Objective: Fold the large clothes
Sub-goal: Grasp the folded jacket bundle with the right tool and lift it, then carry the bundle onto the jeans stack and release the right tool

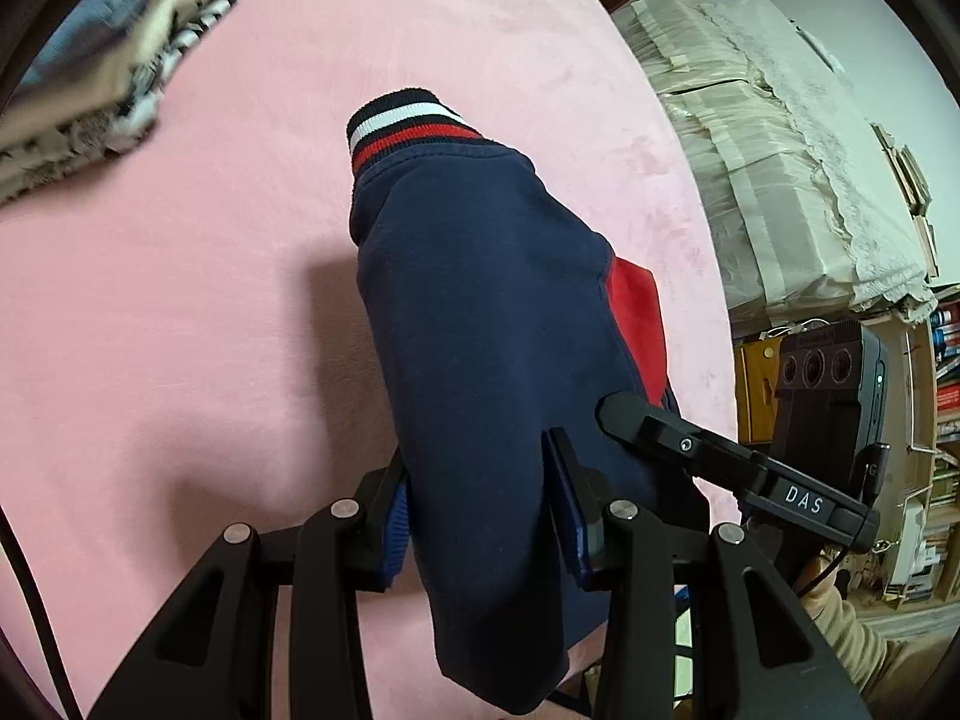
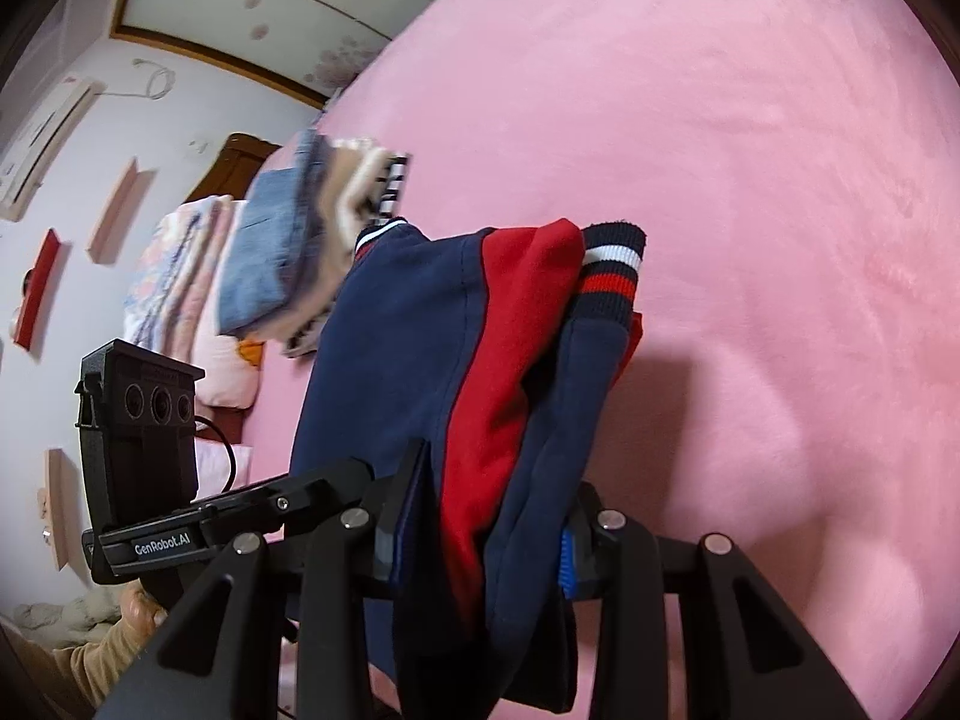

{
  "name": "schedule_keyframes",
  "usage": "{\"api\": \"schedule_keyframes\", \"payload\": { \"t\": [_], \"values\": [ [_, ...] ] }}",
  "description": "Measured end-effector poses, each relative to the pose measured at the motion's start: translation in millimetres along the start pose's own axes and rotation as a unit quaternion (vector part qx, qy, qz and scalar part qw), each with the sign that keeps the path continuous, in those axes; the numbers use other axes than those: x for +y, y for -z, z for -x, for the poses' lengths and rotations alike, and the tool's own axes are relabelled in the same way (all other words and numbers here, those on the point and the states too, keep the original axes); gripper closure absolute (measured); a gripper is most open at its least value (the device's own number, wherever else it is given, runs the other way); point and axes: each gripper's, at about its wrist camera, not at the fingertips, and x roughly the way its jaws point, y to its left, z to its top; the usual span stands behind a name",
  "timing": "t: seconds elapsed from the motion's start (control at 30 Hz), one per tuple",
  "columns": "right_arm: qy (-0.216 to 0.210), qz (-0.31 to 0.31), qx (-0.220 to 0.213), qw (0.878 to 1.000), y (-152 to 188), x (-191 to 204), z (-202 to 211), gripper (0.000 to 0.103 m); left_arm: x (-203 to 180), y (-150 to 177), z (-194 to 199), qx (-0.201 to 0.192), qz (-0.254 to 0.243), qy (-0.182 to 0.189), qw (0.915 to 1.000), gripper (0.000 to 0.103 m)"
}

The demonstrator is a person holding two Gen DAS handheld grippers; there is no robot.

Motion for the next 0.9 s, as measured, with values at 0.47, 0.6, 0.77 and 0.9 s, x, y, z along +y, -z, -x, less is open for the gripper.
{"api": "schedule_keyframes", "payload": {
  "t": [0.47,0.6,0.77,0.9],
  "values": [
    [-0.009,0.033,-0.008,0.999,-7,129,-31,0.068,85,-17,136,-0.028,-0.002,0.024,0.9993,0.064],
    [-0.026,0.041,-0.018,0.999,-21,170,-56,0.068,119,-35,181,-0.050,-0.011,0.012,0.9986,0.064],
    [-0.053,0.064,-0.030,0.996,-61,226,-93,0.068,160,-79,232,-0.087,-0.019,0.002,0.9960,0.064],
    [-0.059,0.084,-0.048,0.994,-104,265,-123,0.068,191,-133,263,-0.122,-0.036,-0.010,0.9918,0.064]
  ]
}}
